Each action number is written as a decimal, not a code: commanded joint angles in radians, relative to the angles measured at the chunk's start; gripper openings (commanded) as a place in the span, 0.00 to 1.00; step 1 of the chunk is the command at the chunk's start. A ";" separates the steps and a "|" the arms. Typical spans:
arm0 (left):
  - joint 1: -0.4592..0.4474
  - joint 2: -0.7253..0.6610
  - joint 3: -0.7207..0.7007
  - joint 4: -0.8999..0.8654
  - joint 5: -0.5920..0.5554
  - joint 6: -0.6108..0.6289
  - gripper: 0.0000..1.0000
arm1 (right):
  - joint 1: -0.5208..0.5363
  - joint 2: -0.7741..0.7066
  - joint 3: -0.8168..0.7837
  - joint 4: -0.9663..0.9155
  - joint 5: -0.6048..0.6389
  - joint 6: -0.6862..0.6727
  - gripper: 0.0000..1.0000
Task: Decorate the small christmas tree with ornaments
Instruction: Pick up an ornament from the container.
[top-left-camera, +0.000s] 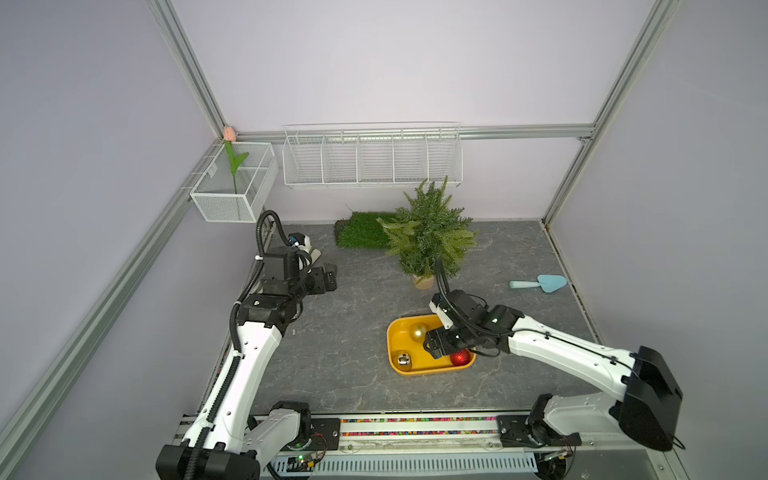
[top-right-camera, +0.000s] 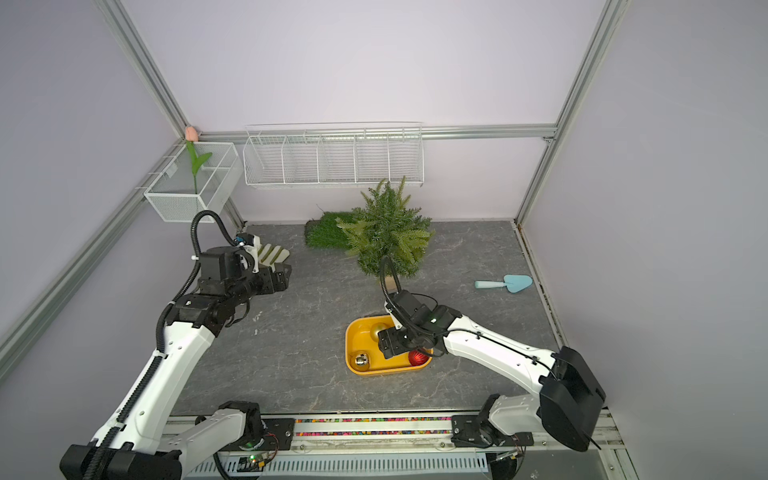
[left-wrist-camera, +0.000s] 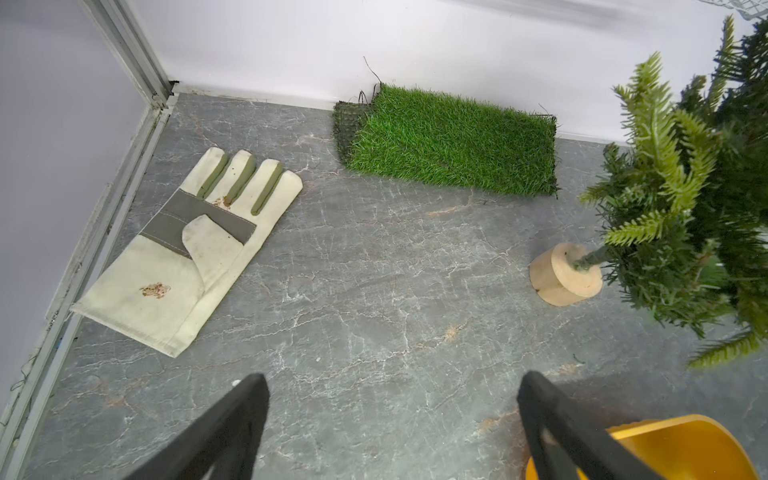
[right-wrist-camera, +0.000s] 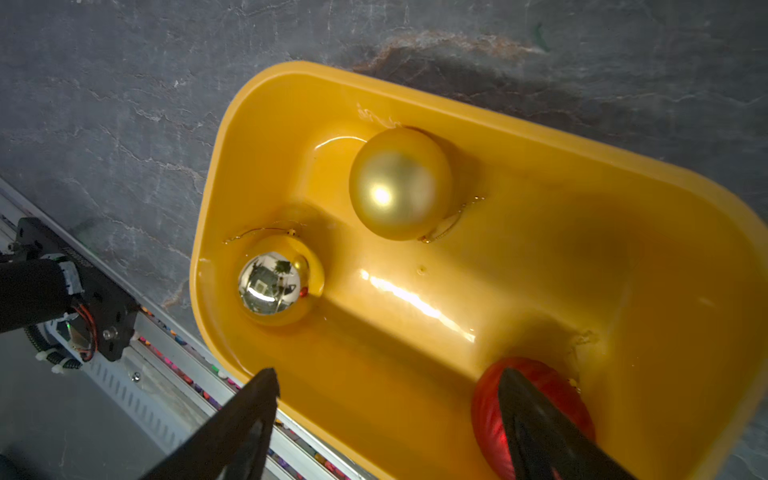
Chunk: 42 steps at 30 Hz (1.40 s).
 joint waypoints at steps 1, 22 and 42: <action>0.000 -0.031 -0.025 0.033 -0.016 0.005 0.95 | 0.069 0.066 0.036 0.096 0.020 0.089 0.83; 0.000 -0.083 -0.045 0.015 -0.029 0.053 0.95 | 0.057 0.241 0.122 0.043 -0.153 -1.052 0.80; 0.000 -0.115 -0.053 0.011 -0.096 0.068 0.96 | 0.041 0.423 0.168 0.153 -0.331 -1.108 0.69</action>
